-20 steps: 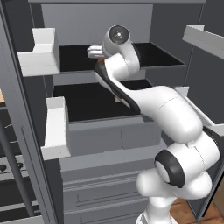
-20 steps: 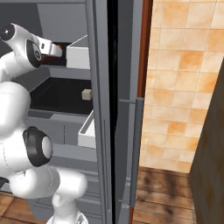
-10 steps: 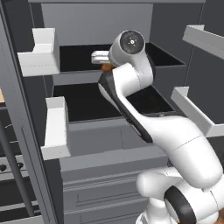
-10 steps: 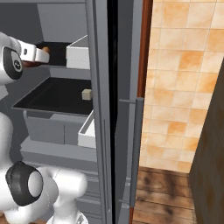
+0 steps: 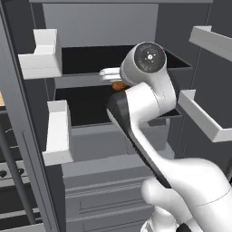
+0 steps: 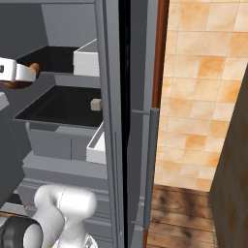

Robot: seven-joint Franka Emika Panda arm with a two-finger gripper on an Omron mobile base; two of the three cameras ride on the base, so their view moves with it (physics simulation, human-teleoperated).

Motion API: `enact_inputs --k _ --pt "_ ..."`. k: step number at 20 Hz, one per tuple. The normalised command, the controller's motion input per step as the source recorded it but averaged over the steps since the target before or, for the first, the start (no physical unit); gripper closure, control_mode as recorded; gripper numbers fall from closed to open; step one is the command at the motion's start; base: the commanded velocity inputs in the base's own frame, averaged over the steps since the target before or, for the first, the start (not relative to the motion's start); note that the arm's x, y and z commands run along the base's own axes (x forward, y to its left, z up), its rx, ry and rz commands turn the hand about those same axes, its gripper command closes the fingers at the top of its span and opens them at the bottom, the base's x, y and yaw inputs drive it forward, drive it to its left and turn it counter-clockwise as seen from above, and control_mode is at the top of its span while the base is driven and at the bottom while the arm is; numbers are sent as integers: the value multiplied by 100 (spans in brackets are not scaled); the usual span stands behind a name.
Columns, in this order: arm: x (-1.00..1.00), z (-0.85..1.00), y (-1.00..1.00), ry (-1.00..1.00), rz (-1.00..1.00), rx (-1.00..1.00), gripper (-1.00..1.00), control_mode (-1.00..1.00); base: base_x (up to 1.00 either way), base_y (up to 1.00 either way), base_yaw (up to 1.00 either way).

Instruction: Move the tofu and hotdog bun from the top shelf to the second highest shelf to make space. Then, place the pitcher from the counter on the cleared top shelf.

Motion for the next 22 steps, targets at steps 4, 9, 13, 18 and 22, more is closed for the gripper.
enact_inputs --k 4,9,13,18,22 --pt "-95 -52 0 9 0 -15 100 -100 0 0 0" --pt "-45 -66 0 12 0 -13 100 -100 0 0 0" --pt "1 -59 -1 12 0 -5 100 -100 0 0 0" --pt "37 -29 -18 2 0 0 100 -100 0 0 0" --pt "67 -20 -24 0 0 0 100 -100 0 0 0"
